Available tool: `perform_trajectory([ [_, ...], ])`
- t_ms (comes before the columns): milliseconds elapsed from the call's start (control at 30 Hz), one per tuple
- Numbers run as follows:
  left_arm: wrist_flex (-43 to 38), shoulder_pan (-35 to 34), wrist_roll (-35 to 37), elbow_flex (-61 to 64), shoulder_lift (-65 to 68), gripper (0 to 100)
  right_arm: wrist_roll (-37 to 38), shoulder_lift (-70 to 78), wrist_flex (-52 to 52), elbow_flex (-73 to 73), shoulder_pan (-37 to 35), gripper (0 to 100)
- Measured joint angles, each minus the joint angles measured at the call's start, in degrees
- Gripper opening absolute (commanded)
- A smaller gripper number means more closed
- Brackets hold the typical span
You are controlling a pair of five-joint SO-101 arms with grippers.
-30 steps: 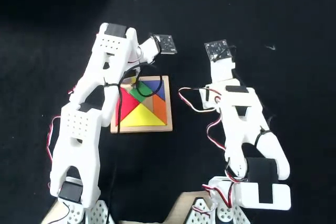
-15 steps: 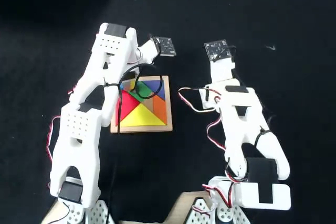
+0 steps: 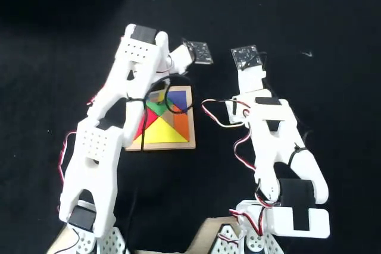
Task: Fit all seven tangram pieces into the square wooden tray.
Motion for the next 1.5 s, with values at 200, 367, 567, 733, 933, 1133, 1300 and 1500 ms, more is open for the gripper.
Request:
perform_trajectory([
  [200,0.0,0.5,1.4,0.8,0.0,10,0.0,0.0,0.0,0.0,0.0,1.1],
  [367,-0.3,-1.1,2.5,-3.0,-6.2,10,0.0,0.0,0.0,0.0,-0.1,1.1],
  [567,-7.4,-9.1,4.5,-4.7,-4.5,10,0.0,0.0,0.0,0.0,-0.1,1.1],
  [733,-6.9,-10.6,5.6,-6.2,2.5,10,0.0,0.0,0.0,0.0,-0.1,1.1],
  [933,-1.7,-8.9,8.7,-9.9,4.0,10,0.0,0.0,0.0,0.0,-0.1,1.1],
  [1133,-0.2,-5.7,9.7,-9.7,4.0,10,0.0,0.0,0.0,0.0,-0.1,1.1],
  [1300,-0.1,-4.1,11.2,-7.3,3.9,10,0.0,0.0,0.0,0.0,-0.1,1.1],
  [1500,-0.1,-3.7,11.6,-2.9,2.4,10,0.0,0.0,0.0,0.0,-0.1,1.1],
])
